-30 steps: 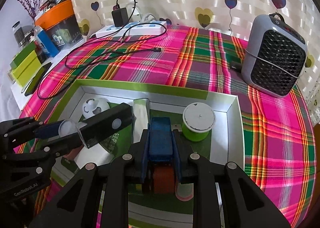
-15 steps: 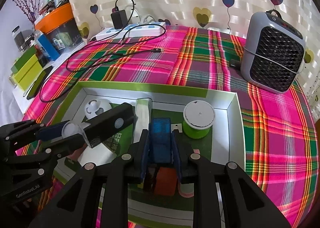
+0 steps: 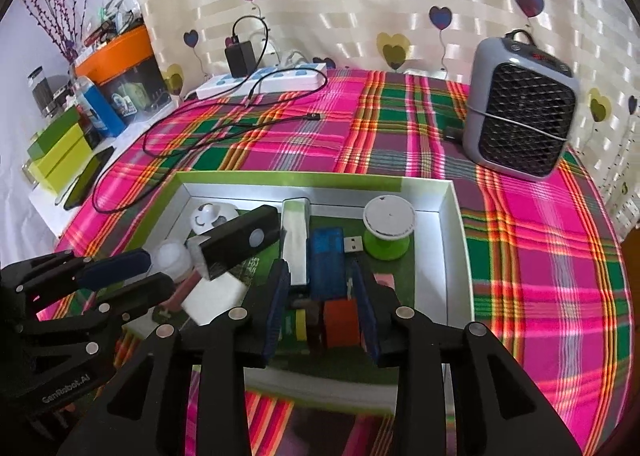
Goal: Organize rigid objects
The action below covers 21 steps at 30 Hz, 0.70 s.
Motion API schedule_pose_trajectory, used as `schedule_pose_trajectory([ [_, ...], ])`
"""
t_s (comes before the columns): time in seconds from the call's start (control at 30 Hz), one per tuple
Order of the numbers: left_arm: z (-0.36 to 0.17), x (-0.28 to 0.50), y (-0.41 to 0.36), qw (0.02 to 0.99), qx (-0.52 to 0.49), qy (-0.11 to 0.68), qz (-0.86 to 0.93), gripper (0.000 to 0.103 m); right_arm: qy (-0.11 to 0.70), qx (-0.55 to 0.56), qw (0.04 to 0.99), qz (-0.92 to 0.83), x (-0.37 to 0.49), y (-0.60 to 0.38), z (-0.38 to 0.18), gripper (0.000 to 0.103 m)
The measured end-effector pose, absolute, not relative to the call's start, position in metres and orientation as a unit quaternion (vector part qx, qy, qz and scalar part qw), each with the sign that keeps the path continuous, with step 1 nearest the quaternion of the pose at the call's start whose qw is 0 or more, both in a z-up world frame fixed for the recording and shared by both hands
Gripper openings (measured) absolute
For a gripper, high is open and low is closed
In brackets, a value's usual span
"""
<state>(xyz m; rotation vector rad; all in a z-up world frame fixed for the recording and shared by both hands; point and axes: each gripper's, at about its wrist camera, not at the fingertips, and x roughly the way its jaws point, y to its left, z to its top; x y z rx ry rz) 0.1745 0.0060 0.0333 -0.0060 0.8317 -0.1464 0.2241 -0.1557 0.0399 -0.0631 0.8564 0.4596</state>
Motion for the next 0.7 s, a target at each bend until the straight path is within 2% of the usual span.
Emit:
schedule_pose_trajectory([
  [0.3,0.037,0.134,-0.007,0.917,0.005,0.395,-0.052,0.030,0.388,-0.024,0.897,0.209,0.181,-0.172,0.054,0.035],
  [0.7,0.011,0.098,-0.022,0.909,0.004,0.415,-0.044,0.030,0.403,-0.042,0.896,0.185,0.137,-0.179,0.031,0.035],
])
